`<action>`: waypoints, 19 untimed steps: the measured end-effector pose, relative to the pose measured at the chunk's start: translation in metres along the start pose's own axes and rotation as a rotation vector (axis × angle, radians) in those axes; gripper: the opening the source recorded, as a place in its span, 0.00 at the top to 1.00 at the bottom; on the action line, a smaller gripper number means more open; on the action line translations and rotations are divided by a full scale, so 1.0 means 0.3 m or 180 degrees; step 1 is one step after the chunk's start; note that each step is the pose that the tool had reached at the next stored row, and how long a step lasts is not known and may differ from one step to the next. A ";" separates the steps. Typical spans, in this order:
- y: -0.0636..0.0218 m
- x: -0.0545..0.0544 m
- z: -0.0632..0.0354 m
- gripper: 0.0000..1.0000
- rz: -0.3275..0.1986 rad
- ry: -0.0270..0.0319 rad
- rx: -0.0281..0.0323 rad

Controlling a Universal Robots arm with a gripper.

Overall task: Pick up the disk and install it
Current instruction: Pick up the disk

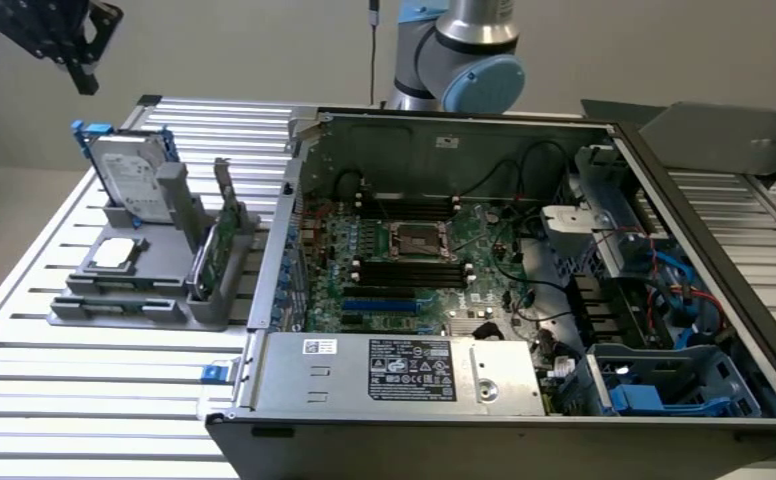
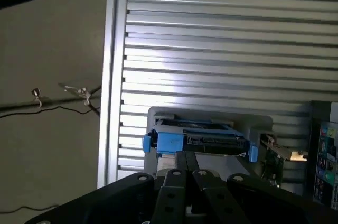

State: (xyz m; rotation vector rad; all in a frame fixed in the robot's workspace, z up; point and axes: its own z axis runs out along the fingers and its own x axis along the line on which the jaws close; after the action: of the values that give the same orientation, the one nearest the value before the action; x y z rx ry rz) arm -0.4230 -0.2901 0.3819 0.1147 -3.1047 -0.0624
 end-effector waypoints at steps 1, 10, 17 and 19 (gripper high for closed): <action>0.000 0.000 0.001 0.89 -0.0058 0.0002 0.0002; 0.000 0.000 0.003 0.89 -0.0580 0.0027 0.0026; 0.000 0.000 0.003 0.89 -0.0985 0.0046 0.0046; 0.000 0.000 0.003 0.89 -0.1099 0.0050 0.0051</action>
State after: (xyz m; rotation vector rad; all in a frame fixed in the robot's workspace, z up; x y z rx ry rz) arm -0.4230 -0.2901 0.3810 0.6459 -3.0314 -0.0447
